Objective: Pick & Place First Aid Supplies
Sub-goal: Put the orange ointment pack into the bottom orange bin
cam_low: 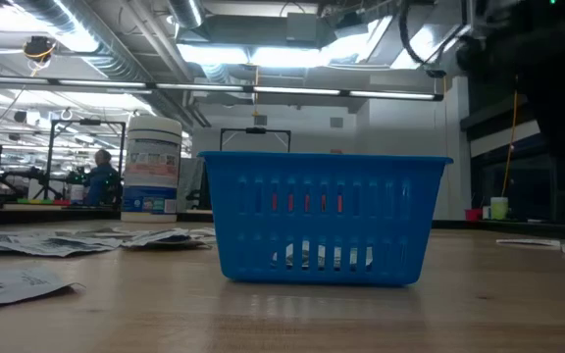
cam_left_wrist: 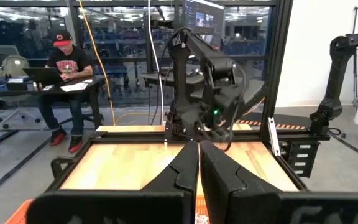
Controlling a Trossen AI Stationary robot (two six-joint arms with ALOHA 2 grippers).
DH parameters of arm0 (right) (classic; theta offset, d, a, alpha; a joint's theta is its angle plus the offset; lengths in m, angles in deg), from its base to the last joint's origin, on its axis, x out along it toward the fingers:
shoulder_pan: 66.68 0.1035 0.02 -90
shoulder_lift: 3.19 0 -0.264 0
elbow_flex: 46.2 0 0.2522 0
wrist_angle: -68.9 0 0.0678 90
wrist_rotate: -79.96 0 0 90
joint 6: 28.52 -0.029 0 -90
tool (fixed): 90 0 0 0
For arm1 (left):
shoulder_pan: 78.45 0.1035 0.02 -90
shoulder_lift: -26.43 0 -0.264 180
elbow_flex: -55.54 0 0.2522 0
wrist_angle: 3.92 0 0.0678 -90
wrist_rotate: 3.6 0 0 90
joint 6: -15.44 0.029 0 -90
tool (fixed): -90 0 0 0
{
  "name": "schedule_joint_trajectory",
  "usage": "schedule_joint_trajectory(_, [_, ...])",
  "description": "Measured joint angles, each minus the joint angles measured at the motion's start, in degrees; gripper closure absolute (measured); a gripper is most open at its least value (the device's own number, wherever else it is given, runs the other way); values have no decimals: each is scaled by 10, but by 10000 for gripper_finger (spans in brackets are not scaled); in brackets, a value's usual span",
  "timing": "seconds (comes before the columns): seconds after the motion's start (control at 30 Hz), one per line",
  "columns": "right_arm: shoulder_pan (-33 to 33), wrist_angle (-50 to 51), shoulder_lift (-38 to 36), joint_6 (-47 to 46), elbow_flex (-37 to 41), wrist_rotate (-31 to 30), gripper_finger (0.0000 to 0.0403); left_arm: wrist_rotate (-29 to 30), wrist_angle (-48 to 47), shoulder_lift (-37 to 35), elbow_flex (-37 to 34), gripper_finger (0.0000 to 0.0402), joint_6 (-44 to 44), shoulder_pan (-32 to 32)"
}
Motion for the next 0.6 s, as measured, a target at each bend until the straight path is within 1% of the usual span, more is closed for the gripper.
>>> schedule_joint_trajectory(0.17, [0,-72,0,3,64,13,159,0,0,0,0,393,0,0])
schedule_joint_trajectory(0.27, [0,-123,0,19,101,19,160,0,0,0,0,393,0,0])
schedule_joint_trajectory(0.4, [-1,-176,0,82,137,42,160,0,0,0,0,391,0,0])
schedule_joint_trajectory(0.47, [-3,-180,0,109,148,52,160,0,0,0,0,390,0,0])
schedule_joint_trajectory(0.6, [-10,-183,0,160,165,40,160,0,0,0,0,389,0,0])
